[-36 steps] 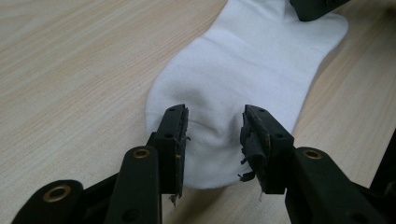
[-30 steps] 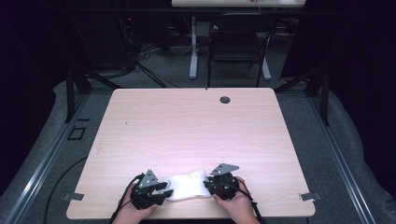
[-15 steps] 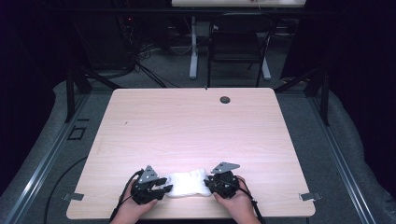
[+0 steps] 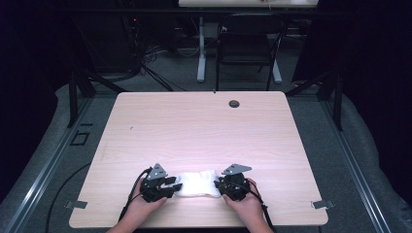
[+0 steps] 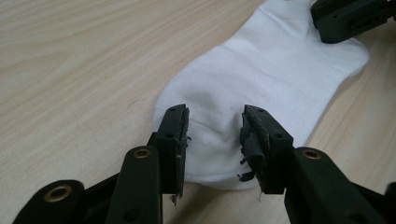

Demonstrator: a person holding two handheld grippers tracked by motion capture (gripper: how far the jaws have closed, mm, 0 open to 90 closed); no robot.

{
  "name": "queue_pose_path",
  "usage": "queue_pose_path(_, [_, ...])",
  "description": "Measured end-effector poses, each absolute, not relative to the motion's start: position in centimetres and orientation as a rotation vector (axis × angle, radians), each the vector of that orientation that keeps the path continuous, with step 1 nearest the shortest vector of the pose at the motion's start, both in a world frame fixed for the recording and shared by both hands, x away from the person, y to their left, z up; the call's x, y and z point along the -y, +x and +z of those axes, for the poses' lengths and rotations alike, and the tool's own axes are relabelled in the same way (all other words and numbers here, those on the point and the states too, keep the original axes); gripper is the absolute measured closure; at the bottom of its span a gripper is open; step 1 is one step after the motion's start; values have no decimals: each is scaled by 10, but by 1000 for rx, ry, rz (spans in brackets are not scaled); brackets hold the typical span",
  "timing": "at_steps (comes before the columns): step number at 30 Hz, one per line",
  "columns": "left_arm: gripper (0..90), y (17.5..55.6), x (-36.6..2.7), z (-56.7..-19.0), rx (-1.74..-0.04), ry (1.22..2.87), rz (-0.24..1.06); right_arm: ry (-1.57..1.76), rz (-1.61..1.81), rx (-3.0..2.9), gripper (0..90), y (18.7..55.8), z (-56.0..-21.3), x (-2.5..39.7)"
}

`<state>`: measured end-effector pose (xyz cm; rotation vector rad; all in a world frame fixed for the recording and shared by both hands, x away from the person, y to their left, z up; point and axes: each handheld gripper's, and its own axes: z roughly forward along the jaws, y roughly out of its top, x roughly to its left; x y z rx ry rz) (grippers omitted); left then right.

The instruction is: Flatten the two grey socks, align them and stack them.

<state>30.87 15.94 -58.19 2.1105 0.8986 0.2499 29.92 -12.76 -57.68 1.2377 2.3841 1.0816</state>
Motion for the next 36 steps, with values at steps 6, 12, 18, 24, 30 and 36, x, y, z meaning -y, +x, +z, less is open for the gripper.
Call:
queue_pose_path(6, [607,313,-158,-584,-902,2090,258,1244,1092,-2370,727,303,-578,131])
queue_pose_path(12, [602,313,-157,-585,-901,2076,270,1249,1094,-2356,715,304,-578,131])
queue_pose_path(18, [573,312,-156,-584,-927,2060,268,1246,1102,-2348,681,304,-577,132])
queue_pose_path(24, [490,311,-159,-576,-906,2029,270,1220,1168,-2307,609,300,-565,136])
queue_pose_path(30, [448,308,-167,-568,-886,2004,301,1166,1185,-2254,530,295,-557,144])
queue_pose_path(36, [403,306,-180,-565,-892,1992,330,1163,1237,-2229,436,291,-555,155])
